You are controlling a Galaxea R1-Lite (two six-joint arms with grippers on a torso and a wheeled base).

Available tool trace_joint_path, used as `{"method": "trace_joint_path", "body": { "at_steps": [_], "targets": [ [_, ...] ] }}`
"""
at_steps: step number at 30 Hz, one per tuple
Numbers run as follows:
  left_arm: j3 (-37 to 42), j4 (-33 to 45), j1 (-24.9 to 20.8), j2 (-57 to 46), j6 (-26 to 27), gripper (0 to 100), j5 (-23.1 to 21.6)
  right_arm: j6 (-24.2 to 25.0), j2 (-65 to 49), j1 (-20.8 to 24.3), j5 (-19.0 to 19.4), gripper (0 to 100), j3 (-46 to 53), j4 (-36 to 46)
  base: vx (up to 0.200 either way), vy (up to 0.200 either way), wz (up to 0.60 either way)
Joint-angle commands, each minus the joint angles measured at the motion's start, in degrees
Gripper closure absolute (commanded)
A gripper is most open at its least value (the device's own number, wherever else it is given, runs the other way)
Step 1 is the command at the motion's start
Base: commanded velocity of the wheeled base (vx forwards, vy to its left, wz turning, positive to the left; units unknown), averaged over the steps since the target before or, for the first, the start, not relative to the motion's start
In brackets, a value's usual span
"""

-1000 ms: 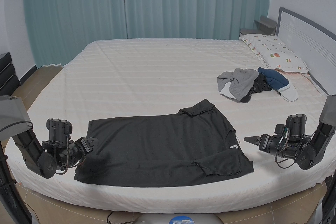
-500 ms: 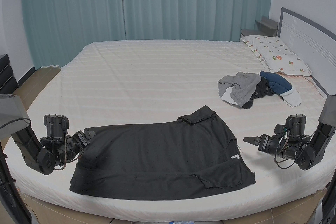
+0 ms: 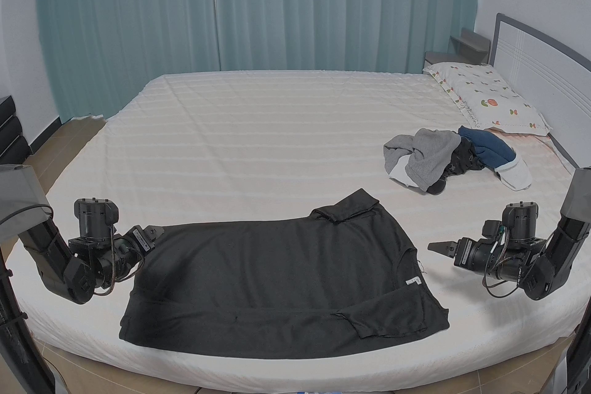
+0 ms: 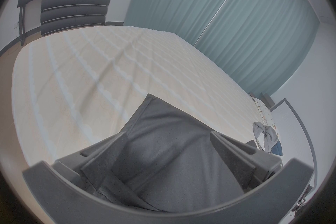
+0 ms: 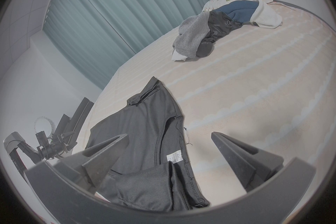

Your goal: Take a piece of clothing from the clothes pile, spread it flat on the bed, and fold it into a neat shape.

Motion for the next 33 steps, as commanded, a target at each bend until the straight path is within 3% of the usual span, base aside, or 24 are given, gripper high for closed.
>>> {"method": "trace_joint_path", "body": {
  "at_steps": [1,12,18,33],
  "targets": [
    [0.4,-0.1,0.0,0.1,0.0,0,-0.1,0.0,0.1,0.0,0.0,0,0.1,0.0,0.000,0.200,0.00],
    [0.6,-0.1,0.0,0.2,0.0,0,-0.1,0.0,0.0,0.0,0.0,0,0.1,0.0,0.000,0.036,0.00],
    [0.6,-0.1,0.0,0.2,0.0,0,-0.1,0.0,0.0,0.0,0.0,0,0.0,0.0,-0.200,0.000,0.00],
    [0.0,-0.2,-0.3,0.4,-0.1,0,0.0,0.0,-0.1,0.0,0.0,0,0.0,0.0,0.000,0.000,0.00]
  ]
}}
